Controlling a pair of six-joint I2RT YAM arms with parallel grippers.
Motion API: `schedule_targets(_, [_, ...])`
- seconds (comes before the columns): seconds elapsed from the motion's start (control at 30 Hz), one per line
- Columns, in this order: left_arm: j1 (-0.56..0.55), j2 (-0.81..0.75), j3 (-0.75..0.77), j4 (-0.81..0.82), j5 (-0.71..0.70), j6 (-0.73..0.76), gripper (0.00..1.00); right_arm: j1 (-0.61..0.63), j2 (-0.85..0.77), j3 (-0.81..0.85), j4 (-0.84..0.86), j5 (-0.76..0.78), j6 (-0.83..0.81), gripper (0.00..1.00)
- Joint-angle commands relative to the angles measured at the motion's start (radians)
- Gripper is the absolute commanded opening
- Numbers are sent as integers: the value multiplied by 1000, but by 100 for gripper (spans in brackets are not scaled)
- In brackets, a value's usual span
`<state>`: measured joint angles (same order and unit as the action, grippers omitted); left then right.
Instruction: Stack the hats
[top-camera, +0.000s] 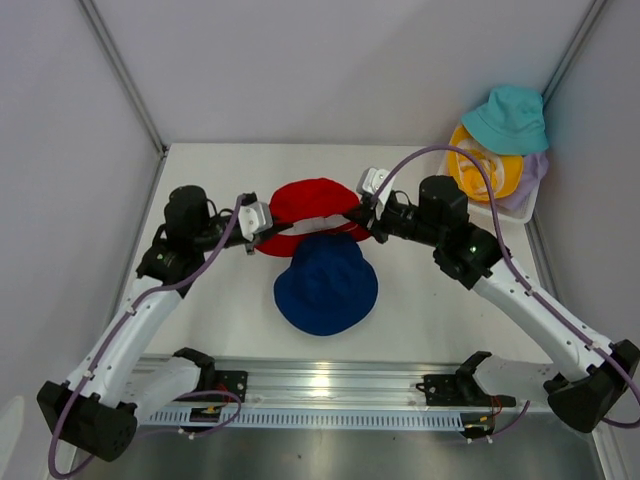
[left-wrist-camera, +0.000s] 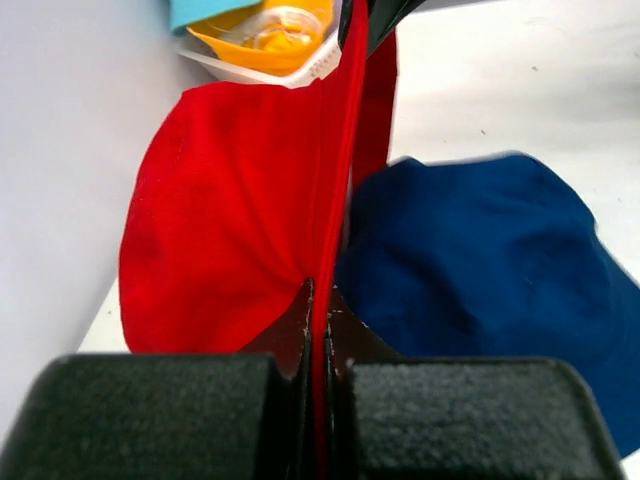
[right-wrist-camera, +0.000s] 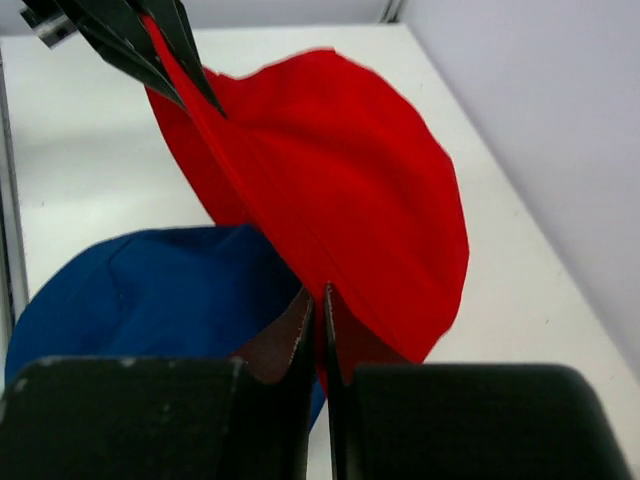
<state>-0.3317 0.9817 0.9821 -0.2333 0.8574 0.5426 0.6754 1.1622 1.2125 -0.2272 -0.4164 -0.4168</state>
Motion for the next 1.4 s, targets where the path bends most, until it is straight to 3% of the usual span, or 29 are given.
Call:
schedule_targets(0.0, [-7,-72,-74,-9,25,82,1,-4,-78,-53,-8,65,52,9])
schedule_targets(0.07, [-48,-115,-115,11,-16,102,1,1,-107,-93,-8,62,79,16])
schedule_targets(0.1, [-65,-126,-135,29,-33,114,1,1,-114,-103,-11,59,88,24])
schedule_targets(0.37, [-213,-235,-215,34,-121,154,1,3,-214,-195,-18,60,205,47])
schedule_targets(0.5, [-274,-322,-261,77,-169,151,1,-5,-259,-211,-52,100,302,71])
schedule_targets(0.73, [-404,-307,-255,-1,-261,201,1,-120,-331,-186,-196,128,544,86])
schedule_targets(0.83, [-473,-290,-260,-9,-310,214,1,-187,-340,-212,-199,195,691,97])
schedule_targets(0.97, [-538,-276,-267,-34,-385,223,1,-328,-274,-278,-111,124,1018,98])
schedule_targets(1.1, [-619,-296,-305,-40,-500,229,1,-332,-224,-396,41,110,1280,99])
schedule_targets(1.2, [-679,-337,-364,9,-619,212,1,-294,-207,-453,124,143,1360,99])
schedule_targets(1.37, [-753,-388,-437,55,-716,133,4,-244,-190,-412,91,246,1316,99])
